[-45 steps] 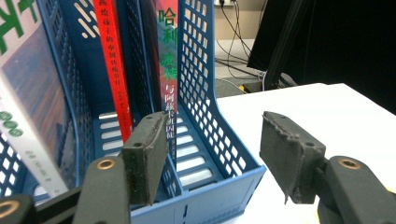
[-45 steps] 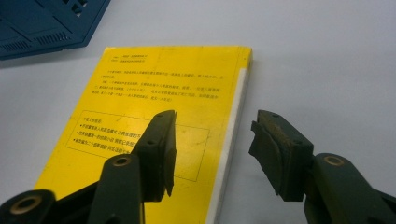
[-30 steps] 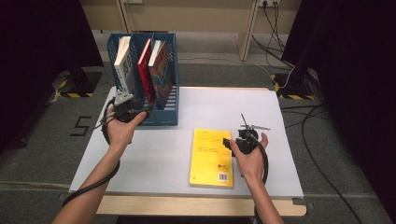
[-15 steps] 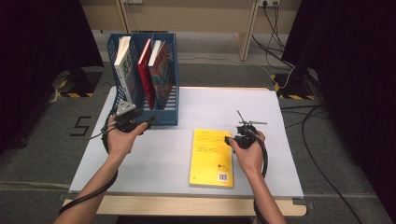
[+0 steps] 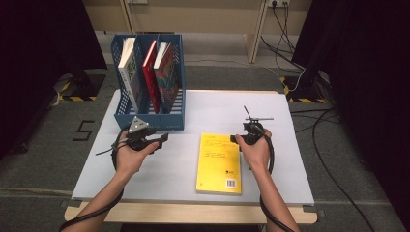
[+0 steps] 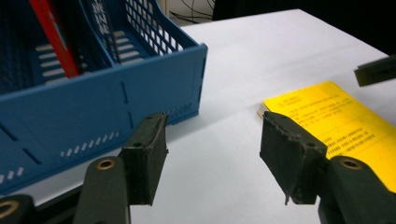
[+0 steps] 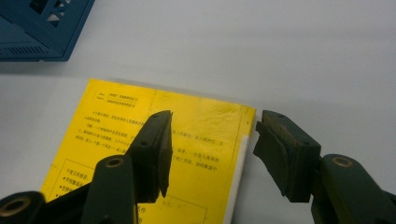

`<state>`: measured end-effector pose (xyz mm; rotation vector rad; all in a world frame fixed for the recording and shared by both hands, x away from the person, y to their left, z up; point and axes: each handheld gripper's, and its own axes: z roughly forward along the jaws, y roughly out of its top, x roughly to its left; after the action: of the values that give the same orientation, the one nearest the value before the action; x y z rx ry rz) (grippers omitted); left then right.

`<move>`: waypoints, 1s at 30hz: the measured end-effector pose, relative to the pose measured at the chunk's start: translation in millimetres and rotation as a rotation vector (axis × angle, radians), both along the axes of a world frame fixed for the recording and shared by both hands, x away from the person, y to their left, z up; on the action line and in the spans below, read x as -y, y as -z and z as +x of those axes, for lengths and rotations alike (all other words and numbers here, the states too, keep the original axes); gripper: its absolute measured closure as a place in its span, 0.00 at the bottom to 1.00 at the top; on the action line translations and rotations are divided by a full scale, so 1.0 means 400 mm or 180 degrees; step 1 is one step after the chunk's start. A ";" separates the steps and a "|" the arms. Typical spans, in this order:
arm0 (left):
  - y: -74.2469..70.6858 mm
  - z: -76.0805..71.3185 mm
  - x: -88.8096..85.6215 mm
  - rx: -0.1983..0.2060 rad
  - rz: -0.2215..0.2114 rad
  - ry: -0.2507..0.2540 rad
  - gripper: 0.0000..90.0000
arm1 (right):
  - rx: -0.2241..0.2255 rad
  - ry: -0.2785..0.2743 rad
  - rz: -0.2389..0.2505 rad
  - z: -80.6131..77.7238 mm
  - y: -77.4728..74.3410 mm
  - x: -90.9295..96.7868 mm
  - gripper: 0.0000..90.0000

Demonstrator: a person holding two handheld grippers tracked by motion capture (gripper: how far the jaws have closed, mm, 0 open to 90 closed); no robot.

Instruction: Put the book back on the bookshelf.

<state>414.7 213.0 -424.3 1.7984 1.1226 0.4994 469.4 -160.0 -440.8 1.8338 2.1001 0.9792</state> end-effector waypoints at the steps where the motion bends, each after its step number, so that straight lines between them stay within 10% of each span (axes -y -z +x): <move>1: 0.005 -0.003 0.003 -0.0009 0.0006 0.0018 0.45 | -0.0022 0.0016 -0.0002 0.005 0.001 -0.002 0.50; 14: 0.057 -0.024 0.081 -0.0269 -0.0036 0.0391 0.47 | -0.0128 0.0001 0.0031 0.066 0.026 -0.008 0.54; 30: 0.098 -0.035 0.172 -0.0480 -0.0038 0.0689 0.53 | -0.0253 0.0422 -0.0128 0.118 0.055 0.018 0.88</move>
<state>400.6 144.3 -463.4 1.9451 1.0129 0.2314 516.5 -167.3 -462.8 1.9935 1.9957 0.8401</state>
